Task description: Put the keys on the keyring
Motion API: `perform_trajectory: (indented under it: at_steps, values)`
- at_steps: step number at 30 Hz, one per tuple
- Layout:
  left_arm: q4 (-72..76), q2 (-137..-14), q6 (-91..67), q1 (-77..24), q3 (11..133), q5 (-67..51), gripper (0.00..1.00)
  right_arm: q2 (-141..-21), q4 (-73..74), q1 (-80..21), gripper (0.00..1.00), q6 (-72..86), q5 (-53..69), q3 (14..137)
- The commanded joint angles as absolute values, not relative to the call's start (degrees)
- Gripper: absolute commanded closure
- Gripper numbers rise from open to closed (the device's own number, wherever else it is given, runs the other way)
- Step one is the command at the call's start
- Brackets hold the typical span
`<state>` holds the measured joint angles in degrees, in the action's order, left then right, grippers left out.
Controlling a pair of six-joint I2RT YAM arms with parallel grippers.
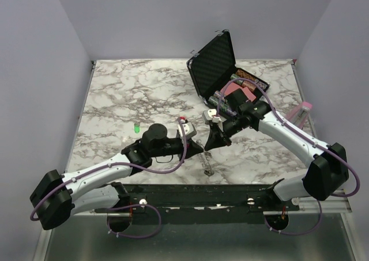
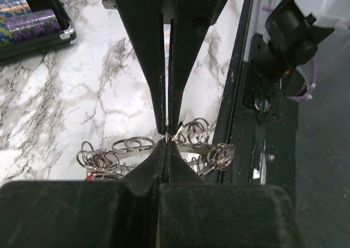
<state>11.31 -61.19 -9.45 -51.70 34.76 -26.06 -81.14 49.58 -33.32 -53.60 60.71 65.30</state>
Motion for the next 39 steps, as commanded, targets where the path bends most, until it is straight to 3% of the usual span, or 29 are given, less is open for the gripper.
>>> perform_trajectory:
  at_steps: [1,11,19,28,34,39]
  values:
    - [26.1,-55.4,-15.8,-51.7,28.9,-22.2,1.0,-81.9,49.1,-33.6,0.93,-53.1,65.0,66.4]
    - [46.5,-55.1,-23.9,-51.7,20.8,-17.3,1.0,-83.1,46.6,-33.6,0.86,-50.0,69.1,65.3]
    - [50.5,-55.0,-24.9,-51.7,19.0,-15.2,1.0,-83.2,45.8,-33.6,0.78,-49.4,69.9,65.0]
    - [56.6,-53.9,-27.1,-51.7,15.2,-11.9,1.0,-83.0,45.7,-33.5,0.79,-49.0,72.3,65.3]
    - [59.0,-55.5,-27.6,-51.8,14.2,-13.2,1.0,-82.7,45.7,-33.0,0.87,-48.6,74.3,65.4]
    - [59.5,-56.4,-27.6,-51.7,14.1,-14.2,1.0,-82.7,44.6,-32.8,0.82,-47.4,74.7,65.0]
